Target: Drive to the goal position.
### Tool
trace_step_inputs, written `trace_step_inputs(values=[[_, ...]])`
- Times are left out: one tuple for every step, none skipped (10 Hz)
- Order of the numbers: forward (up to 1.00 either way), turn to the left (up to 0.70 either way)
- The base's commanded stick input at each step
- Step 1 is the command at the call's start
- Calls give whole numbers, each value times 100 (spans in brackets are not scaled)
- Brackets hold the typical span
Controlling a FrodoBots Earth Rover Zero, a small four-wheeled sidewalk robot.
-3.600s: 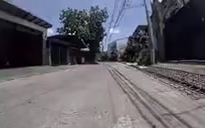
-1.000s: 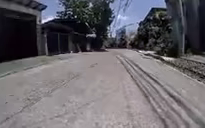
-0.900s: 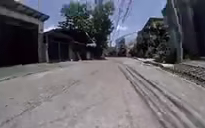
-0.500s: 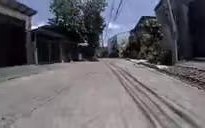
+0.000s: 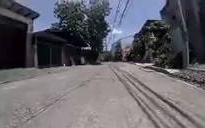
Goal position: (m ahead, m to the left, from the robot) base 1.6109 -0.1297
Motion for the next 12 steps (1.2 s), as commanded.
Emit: trace_step_inputs(values=[[100,-23],[100,-17],[100,-11],[100,-5],[100,1],[100,-2],[100,-26],[100,-35],[100,-34],[100,-28],[100,-21],[95,-15]])
